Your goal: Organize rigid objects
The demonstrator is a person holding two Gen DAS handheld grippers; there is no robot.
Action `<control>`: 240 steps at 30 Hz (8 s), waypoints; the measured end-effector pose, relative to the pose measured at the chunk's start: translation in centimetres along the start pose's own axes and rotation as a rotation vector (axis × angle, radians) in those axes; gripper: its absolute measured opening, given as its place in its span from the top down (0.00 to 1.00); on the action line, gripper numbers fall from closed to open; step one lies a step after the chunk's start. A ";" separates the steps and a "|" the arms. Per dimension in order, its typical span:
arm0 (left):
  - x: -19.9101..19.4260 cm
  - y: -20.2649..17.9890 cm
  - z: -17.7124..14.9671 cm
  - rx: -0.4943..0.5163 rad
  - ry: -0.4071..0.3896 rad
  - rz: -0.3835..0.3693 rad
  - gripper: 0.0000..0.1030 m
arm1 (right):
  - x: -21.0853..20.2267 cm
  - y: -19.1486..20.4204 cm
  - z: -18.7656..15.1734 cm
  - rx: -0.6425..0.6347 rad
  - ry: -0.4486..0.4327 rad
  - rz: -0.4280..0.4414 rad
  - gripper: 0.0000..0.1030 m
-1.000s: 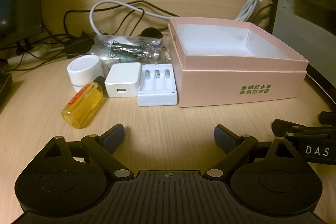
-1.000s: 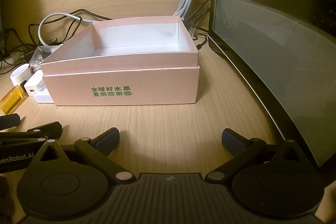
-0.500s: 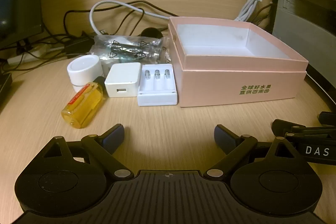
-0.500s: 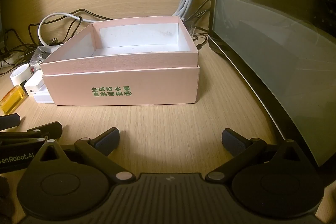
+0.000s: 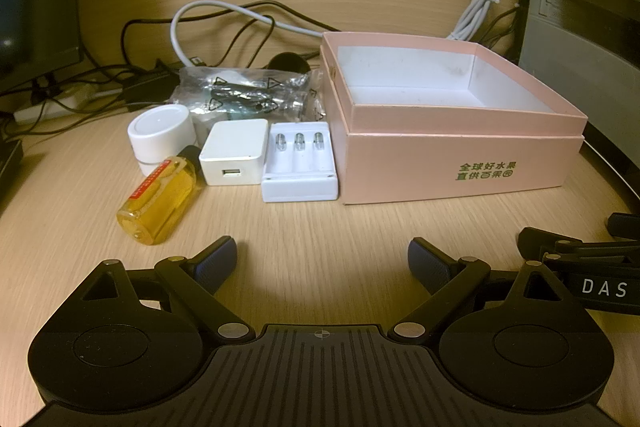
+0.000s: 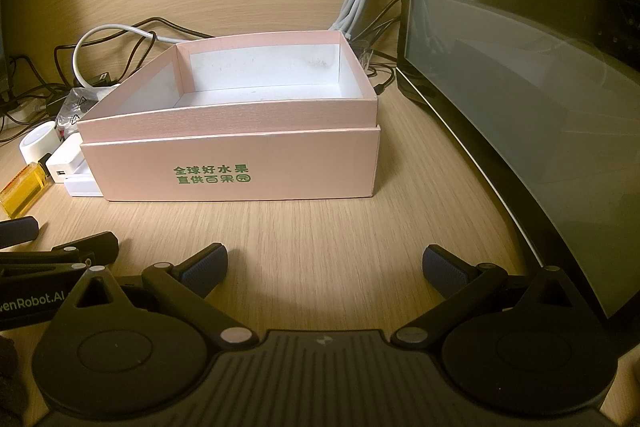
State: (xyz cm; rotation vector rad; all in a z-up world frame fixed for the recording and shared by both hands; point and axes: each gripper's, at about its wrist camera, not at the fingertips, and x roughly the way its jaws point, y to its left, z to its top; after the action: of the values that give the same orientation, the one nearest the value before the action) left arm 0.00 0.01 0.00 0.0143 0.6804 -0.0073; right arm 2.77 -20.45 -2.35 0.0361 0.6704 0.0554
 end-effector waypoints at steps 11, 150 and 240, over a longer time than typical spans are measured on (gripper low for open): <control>0.0 0.0 0.0 0.000 0.000 0.000 0.06 | 0.0 0.0 0.0 0.000 0.000 0.000 0.00; -4.0 13.9 0.0 -0.143 0.172 0.024 0.67 | -1.0 9.6 1.9 -0.333 0.060 0.365 0.42; -4.8 11.2 -0.8 -0.065 0.132 -0.047 0.67 | -2.2 10.0 4.5 -0.426 0.137 0.268 0.42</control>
State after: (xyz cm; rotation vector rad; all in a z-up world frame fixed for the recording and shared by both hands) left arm -4.10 11.28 2.49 -0.0648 0.8128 -0.0299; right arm 3.44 -10.66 3.03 -0.2904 0.7765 0.4610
